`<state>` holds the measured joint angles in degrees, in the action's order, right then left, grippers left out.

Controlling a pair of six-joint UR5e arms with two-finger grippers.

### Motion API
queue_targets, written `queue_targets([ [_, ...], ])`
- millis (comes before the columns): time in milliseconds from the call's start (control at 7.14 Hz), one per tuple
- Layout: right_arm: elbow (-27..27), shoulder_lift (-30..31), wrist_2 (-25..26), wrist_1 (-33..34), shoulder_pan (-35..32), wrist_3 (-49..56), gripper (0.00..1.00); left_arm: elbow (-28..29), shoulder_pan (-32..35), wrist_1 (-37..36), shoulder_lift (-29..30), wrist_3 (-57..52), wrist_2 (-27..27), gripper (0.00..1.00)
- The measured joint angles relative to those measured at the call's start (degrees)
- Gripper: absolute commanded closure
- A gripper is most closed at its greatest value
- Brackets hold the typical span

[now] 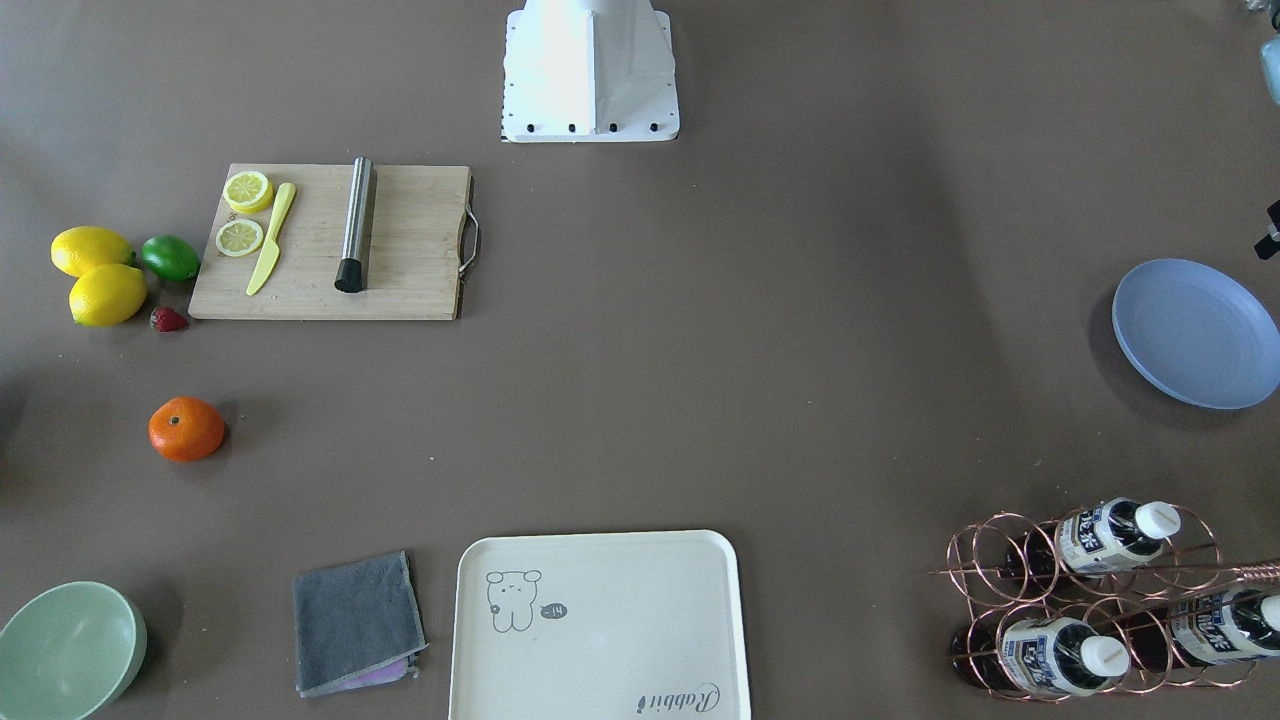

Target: Pick orange to plate

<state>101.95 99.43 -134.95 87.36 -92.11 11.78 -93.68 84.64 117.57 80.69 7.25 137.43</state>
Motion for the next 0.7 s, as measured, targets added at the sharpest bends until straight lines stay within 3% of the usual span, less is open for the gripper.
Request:
queue_targets([
  [700,0.0,0.2,-0.1,0.0,0.0,0.0,0.0,0.1,-0.5,3.4,-0.6,0.0,0.1,0.02],
])
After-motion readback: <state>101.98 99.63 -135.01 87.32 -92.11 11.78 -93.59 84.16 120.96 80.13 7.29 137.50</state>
